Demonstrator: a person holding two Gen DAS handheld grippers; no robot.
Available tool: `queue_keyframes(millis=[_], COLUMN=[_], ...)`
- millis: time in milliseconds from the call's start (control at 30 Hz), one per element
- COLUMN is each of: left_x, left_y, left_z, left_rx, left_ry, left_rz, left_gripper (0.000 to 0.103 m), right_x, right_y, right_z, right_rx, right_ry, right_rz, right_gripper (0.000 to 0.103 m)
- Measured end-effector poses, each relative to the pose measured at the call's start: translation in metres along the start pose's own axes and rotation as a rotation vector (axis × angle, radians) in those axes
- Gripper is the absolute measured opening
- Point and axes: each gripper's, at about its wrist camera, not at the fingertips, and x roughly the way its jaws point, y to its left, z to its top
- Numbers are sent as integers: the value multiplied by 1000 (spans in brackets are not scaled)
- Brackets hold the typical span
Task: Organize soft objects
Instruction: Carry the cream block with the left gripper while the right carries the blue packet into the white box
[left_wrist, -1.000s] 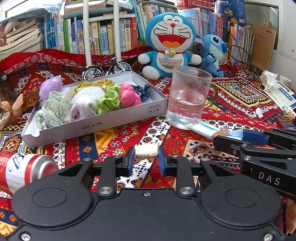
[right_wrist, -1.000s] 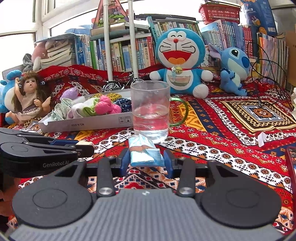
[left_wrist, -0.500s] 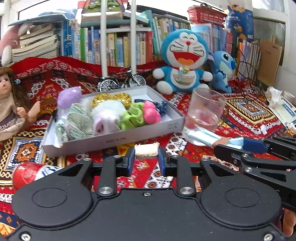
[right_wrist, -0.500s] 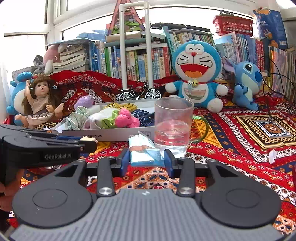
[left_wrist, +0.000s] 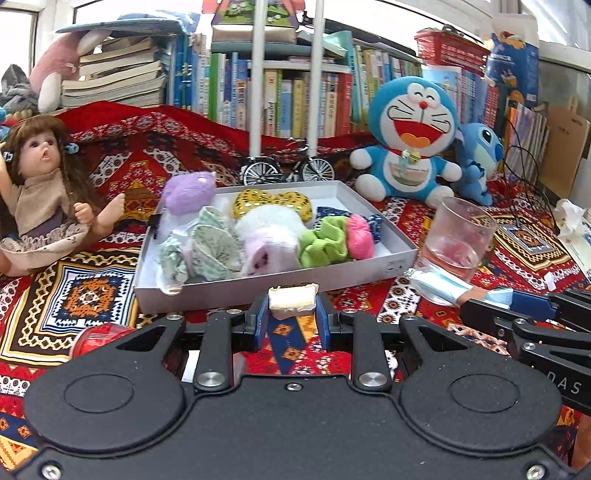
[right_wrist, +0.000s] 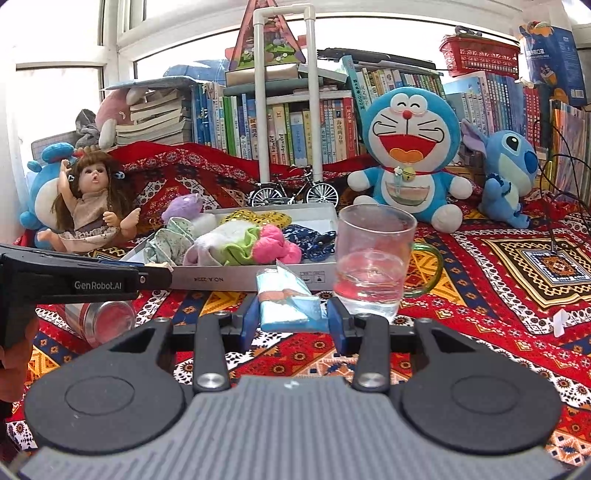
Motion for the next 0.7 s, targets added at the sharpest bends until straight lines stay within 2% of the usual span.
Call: queue_keyframes(millis=[233, 467, 700], left_x=[0, 11, 30], left_y=[20, 41, 53], left_z=[12, 34, 56], left_rx=[-50, -80, -90], left_ry=[-12, -18, 9], left_rz=[14, 34, 29], left_gripper=[25, 25, 25], right_x=[9, 26, 48], right_y=[8, 10, 17], right_z=[9, 33, 54], right_rx=[1, 28, 12], right_ry=[-2, -3, 6], right_rz=[20, 38, 25], right_gripper=[45, 45, 45])
